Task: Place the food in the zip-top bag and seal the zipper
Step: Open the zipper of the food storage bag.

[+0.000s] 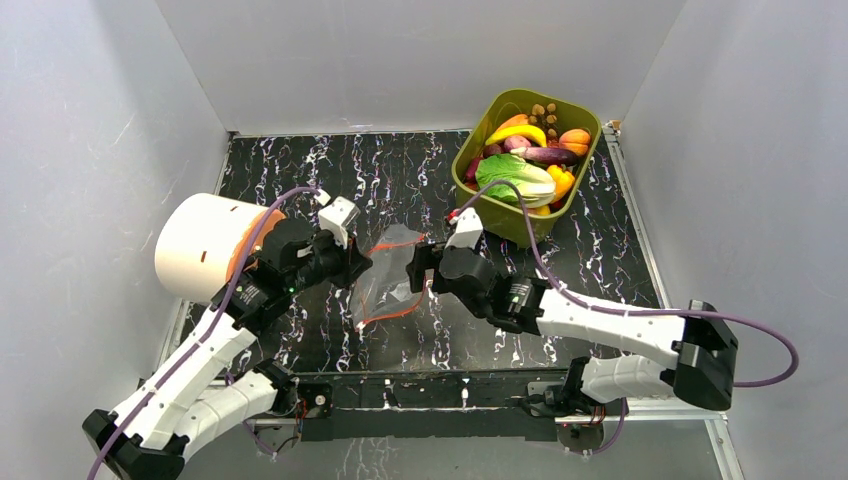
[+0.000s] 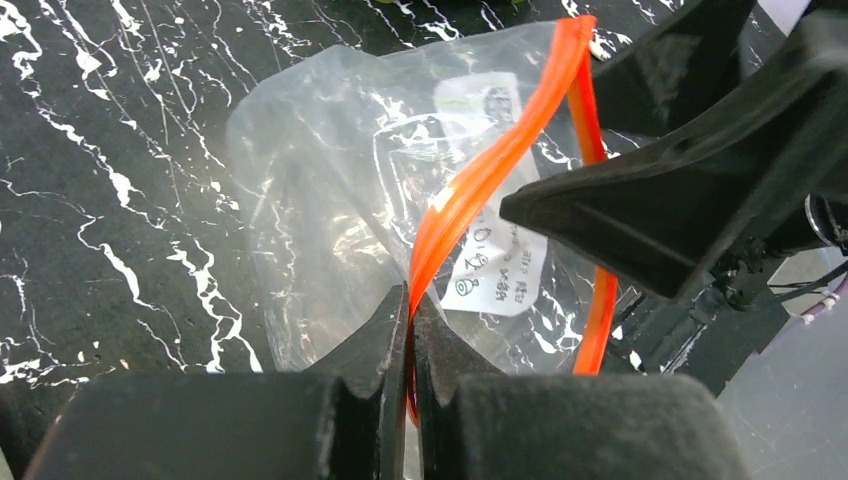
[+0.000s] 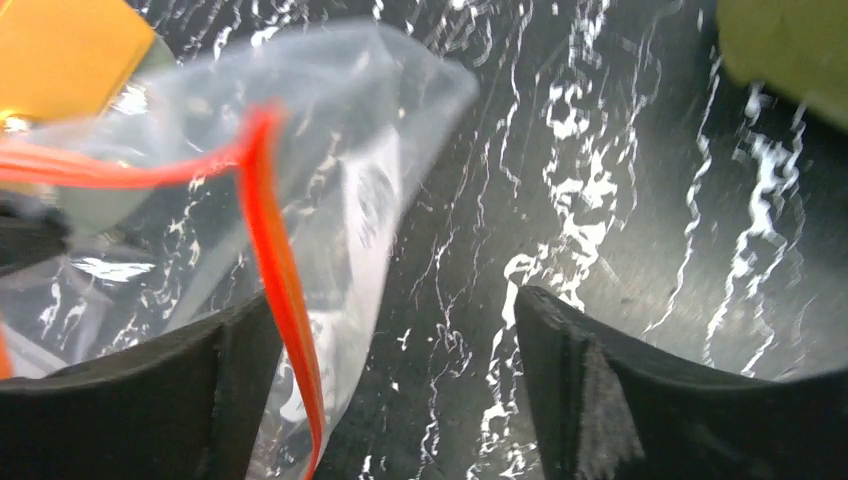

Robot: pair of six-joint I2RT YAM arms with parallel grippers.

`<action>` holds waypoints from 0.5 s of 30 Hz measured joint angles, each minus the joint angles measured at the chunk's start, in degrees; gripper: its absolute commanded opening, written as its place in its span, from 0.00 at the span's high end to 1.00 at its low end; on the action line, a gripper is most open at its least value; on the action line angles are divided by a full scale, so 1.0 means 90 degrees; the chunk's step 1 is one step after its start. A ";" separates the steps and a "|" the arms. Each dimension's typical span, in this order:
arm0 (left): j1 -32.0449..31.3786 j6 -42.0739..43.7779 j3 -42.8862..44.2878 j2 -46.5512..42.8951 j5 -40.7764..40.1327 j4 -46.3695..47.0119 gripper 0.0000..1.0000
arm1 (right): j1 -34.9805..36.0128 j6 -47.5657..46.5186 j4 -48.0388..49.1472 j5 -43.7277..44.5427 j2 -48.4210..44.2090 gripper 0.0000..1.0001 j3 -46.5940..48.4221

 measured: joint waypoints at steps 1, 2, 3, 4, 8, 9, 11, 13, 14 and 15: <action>0.0000 -0.0002 -0.0027 -0.0024 0.0039 0.0005 1.00 | -0.0005 -0.0182 -0.0049 -0.0027 -0.0080 0.10 0.0092; 0.0000 -0.0005 -0.0056 -0.0049 0.0075 0.0029 1.00 | -0.0007 -0.0389 -0.0121 -0.0046 -0.0163 0.07 0.0221; 0.0000 -0.0005 -0.0090 -0.0073 0.0107 0.0036 1.00 | -0.0022 -0.0624 -0.0204 -0.0066 -0.0236 0.05 0.0384; 0.0000 -0.0005 -0.0124 -0.0102 0.0138 0.0036 1.00 | -0.0036 -0.0857 -0.0291 -0.0095 -0.0299 0.03 0.0573; 0.0000 -0.0070 -0.0396 -0.0287 0.0386 0.0197 1.00 | -0.0153 -0.2193 -0.0517 -0.0192 -0.0389 0.02 0.1515; 0.0000 -0.0075 -0.0423 -0.0304 0.0418 0.0194 1.00 | -0.0172 -0.2441 -0.0588 -0.0219 -0.0384 0.02 0.1647; 0.0000 -0.0097 -0.0457 -0.0308 0.0466 0.0197 1.00 | -0.0233 -0.2888 -0.0755 -0.0296 -0.0321 0.02 0.1904; 0.0000 -0.0119 -0.0500 -0.0316 0.0510 0.0197 1.00 | -0.0386 -0.3359 -0.0838 -0.0495 -0.0223 0.03 0.2096; 0.0000 -0.0126 -0.0534 -0.0330 0.0542 0.0214 1.00 | -0.0520 -0.3553 -0.0886 -0.0653 -0.0170 0.03 0.2154; 0.0000 -0.0143 -0.0600 -0.0357 0.0580 0.0267 1.00 | -0.0685 -0.3713 -0.0962 -0.0826 -0.0104 0.03 0.2212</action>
